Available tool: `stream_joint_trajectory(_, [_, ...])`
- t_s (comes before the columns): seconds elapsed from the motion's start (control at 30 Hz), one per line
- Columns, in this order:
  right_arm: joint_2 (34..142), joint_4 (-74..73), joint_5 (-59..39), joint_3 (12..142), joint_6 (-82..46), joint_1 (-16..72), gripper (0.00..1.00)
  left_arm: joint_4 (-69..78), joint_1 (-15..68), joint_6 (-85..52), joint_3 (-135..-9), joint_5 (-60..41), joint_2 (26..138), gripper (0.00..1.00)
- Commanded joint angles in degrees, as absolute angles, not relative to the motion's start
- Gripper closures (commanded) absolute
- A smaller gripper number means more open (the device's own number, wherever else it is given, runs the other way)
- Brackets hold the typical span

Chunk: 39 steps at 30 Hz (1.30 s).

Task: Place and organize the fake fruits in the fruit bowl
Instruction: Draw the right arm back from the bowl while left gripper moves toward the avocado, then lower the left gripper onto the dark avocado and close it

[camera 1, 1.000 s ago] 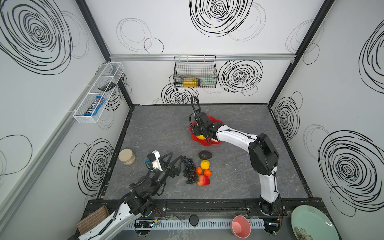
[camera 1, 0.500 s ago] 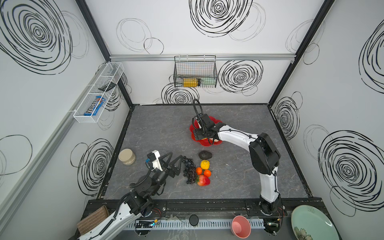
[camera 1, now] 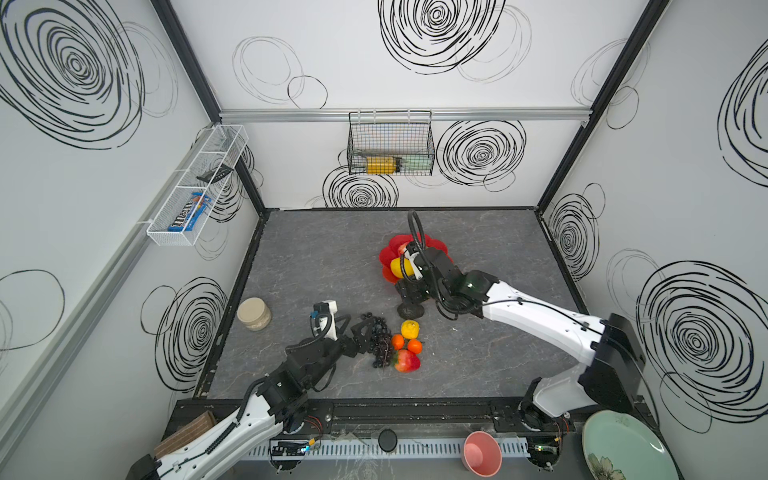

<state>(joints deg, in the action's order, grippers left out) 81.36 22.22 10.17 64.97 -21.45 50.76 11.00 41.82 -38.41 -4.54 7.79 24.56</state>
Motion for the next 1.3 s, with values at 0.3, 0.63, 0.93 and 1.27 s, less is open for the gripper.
stream_joint_trajectory(0.3, [46.5,20.0,8.4,38.5,-34.0,51.0,0.13,-0.2,46.1,-35.7,-27.4,2.4,49.5,0.04])
stream_joint_trajectory(0.63, [31.3,20.1,9.0,29.0,-40.7,50.9,0.13,-5.7,50.9,-32.7,-42.8,6.2,73.3,0.01])
stream_joint_trajectory(0.93, [29.6,20.1,7.1,27.3,-41.4,50.9,0.13,-6.5,49.4,-33.4,-48.9,6.8,84.0,0.01])
stream_joint_trajectory(1.27, [28.8,19.9,6.7,26.5,-41.6,51.0,0.13,-5.0,47.3,-33.2,-53.0,4.0,92.1,0.03])
